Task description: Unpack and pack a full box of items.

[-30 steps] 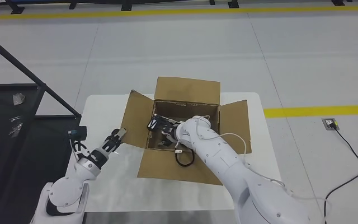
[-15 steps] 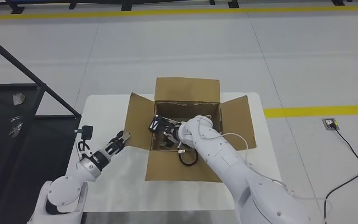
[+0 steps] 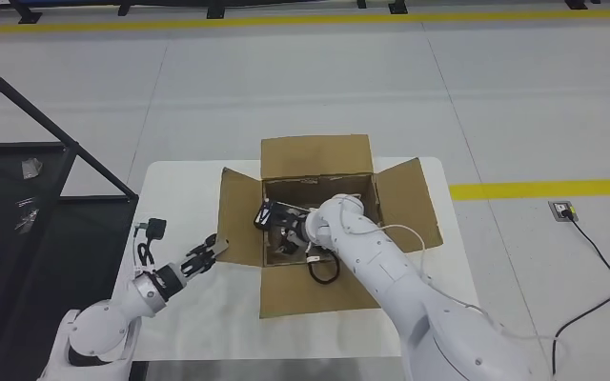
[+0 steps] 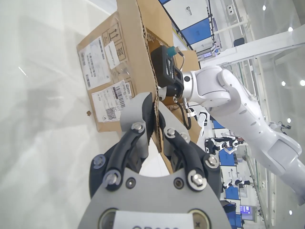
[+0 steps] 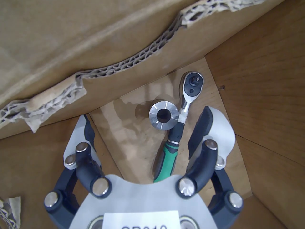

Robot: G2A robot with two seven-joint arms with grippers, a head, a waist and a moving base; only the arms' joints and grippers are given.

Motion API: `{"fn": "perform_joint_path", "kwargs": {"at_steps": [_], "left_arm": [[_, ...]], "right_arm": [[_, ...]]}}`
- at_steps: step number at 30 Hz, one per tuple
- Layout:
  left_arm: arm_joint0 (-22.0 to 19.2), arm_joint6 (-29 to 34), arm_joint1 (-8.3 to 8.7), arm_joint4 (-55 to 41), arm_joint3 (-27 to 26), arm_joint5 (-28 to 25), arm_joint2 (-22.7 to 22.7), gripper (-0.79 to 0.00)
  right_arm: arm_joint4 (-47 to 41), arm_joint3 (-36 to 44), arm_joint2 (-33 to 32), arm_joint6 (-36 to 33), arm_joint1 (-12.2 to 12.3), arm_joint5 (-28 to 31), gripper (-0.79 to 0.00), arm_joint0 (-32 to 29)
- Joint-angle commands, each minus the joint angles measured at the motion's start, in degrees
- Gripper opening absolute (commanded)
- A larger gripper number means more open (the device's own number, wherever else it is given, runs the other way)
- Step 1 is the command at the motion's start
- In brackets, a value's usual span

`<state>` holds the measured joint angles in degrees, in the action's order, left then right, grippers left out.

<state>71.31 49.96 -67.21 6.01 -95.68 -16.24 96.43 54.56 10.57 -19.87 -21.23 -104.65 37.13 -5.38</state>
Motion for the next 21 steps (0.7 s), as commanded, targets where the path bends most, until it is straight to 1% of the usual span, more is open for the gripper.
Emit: {"fn": "perform_joint_path", "kwargs": {"at_steps": [1, 8, 12, 16, 21], "left_arm": [[0.06, 1.41, 0.27, -0.08, 0.16, -1.12, 0.18, -0.785], [0.07, 3.69, 1.18, -0.16, 1.45, -3.05, 1.63, -0.785], [-0.63, 1.64, 1.51, 0.81, 2.85, -2.41, 2.1, -0.785], [-1.55, -0.4, 1.62, 1.32, 3.54, -1.36, 0.96, -0.785], [-3.22, -0.69, 1.86, 3.37, 4.55, -0.57, -1.03, -0.785]], "right_arm": [[-0.03, 0.06, -0.16, -0.26, -0.01, 0.57, 0.0, -0.05], [0.32, 0.09, -0.55, -1.13, -0.09, 2.49, 0.0, -0.1], [0.53, 0.25, -0.75, -1.35, -0.29, 2.54, 0.0, -0.37], [0.66, 0.22, -0.98, -1.69, -0.56, 1.49, 0.0, -0.63], [0.81, 0.07, -1.3, -2.9, -0.98, -0.86, 0.0, -0.82]]}}
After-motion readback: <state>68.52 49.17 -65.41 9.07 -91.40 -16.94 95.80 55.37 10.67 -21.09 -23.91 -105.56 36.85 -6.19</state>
